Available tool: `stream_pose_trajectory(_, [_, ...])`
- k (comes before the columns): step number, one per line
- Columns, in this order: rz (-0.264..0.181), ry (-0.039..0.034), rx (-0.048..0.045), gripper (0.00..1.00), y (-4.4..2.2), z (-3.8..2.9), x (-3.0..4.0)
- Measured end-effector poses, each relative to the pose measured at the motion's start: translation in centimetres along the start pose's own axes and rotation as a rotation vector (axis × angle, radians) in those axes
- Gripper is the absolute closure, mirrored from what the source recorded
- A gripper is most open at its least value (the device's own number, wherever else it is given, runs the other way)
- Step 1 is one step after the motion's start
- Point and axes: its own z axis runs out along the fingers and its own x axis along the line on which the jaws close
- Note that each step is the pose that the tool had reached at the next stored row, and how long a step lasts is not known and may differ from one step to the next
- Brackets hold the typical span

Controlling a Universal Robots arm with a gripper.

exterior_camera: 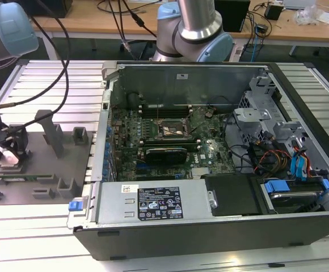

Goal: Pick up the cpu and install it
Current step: 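Pick up the cpu and move it towards the insertion slot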

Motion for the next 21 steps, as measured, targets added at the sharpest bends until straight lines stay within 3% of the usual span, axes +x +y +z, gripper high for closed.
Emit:
stream_pose_trajectory(4, [0.005,-0.0002,0.0007,0.46,0.03,-0.55,-0.01])
stream_pose_trajectory(12, [0.054,-0.002,0.0018,0.46,0.05,-1.06,-0.02])
stream_pose_trajectory(16, [0.055,-0.0021,0.0017,0.46,0.08,-1.89,-0.04])
stream_pose_trajectory(21, [0.055,-0.002,0.002,0.46,0.19,-3.52,-0.07])
